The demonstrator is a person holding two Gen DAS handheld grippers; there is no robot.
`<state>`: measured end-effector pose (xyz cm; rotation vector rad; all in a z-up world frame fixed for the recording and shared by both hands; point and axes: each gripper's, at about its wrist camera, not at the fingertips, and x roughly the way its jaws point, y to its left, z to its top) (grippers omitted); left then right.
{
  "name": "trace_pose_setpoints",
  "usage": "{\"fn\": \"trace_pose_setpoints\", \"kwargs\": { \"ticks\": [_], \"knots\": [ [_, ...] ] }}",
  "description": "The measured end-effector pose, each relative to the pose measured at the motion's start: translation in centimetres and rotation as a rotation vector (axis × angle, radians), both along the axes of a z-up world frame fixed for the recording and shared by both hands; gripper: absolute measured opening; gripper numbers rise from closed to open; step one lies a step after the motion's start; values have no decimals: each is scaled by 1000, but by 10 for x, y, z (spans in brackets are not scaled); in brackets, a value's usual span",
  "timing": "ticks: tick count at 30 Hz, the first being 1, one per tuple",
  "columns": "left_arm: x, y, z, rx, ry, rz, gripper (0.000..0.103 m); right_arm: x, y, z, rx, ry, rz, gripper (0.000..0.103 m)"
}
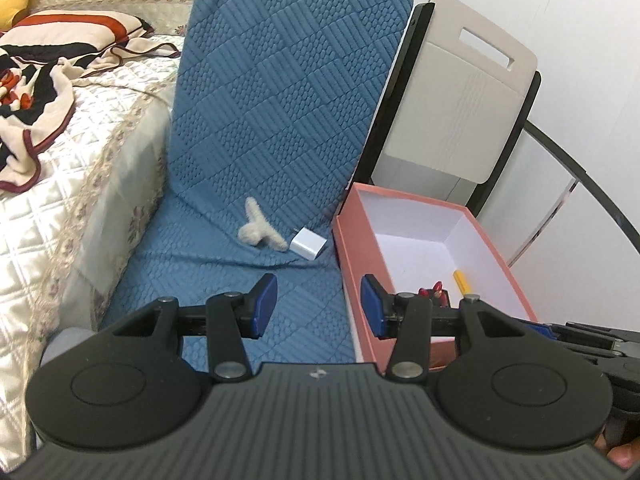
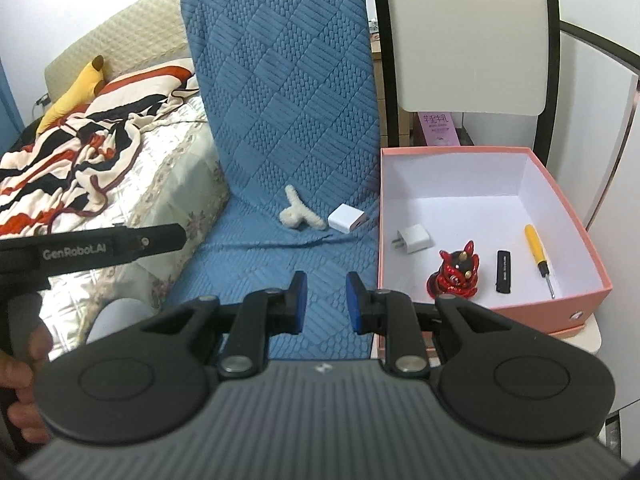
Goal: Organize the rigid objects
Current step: 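Move both tools back toward the fluffy toy and second charger on the cushion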
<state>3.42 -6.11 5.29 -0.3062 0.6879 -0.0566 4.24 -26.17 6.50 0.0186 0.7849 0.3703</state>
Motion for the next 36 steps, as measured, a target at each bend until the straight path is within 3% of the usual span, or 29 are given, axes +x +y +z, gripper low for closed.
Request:
{"fn": "trace_pose_setpoints", "kwargs": {
  "ticks": [15, 27, 36],
  "knots": [
    [-16, 3, -37, 4, 32, -2, 58, -19, 7, -31, 22, 9, -25, 24],
    [19, 14, -68, -1, 66, 14, 62, 12, 24, -60, 12, 21, -14, 24],
    [81, 43, -108, -17, 95, 13, 68, 54, 51, -93, -1, 33, 31, 24]
  ]
}}
